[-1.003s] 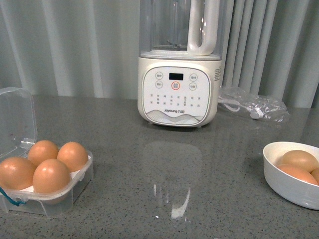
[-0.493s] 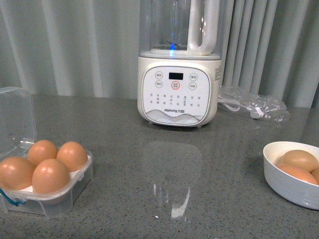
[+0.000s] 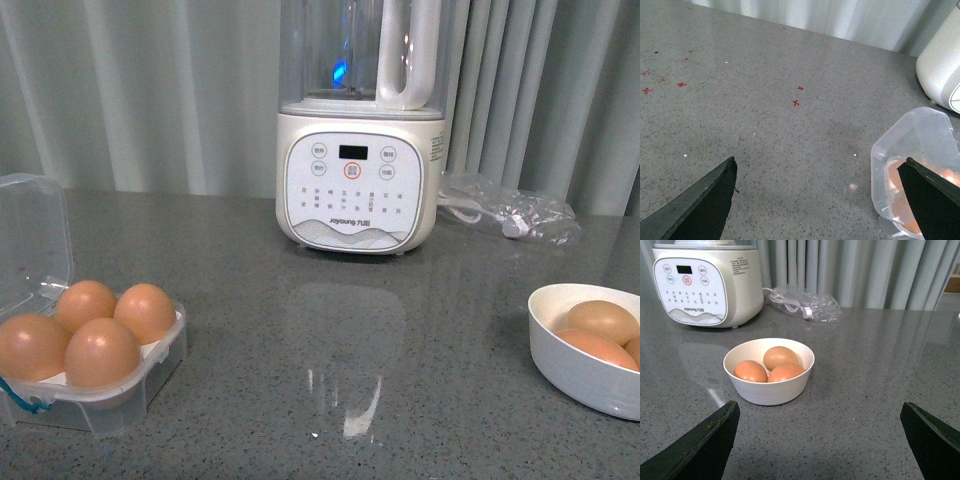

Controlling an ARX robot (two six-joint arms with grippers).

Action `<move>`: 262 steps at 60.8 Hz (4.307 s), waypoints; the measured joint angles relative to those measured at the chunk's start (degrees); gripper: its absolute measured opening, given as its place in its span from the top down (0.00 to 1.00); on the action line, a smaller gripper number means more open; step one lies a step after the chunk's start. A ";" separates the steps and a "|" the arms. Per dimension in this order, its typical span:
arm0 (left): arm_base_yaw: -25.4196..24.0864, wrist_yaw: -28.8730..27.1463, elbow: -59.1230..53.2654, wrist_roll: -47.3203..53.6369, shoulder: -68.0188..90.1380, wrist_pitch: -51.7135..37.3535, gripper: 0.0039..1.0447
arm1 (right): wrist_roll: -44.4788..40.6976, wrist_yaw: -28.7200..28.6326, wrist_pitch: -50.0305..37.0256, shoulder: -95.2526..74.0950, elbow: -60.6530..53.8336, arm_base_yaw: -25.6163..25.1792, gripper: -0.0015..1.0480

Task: Put egg into box

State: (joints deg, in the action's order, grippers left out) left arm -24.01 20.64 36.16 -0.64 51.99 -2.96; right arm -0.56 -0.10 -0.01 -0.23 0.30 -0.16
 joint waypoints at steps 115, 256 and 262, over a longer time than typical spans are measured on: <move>31.74 -18.64 -1.92 14.05 -29.44 25.38 0.06 | 0.00 0.00 0.00 0.00 0.00 0.00 0.07; 24.11 -20.70 -34.49 0.52 -51.80 3.15 0.23 | 0.00 0.00 0.00 0.00 0.00 0.00 0.07; 24.11 -20.70 -34.49 0.55 -51.80 3.15 0.05 | 0.00 0.02 0.00 0.00 0.00 0.00 0.07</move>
State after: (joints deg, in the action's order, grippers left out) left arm 0.10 -0.05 1.67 -0.10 0.19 0.19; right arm -0.56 -0.08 -0.01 -0.23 0.30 -0.16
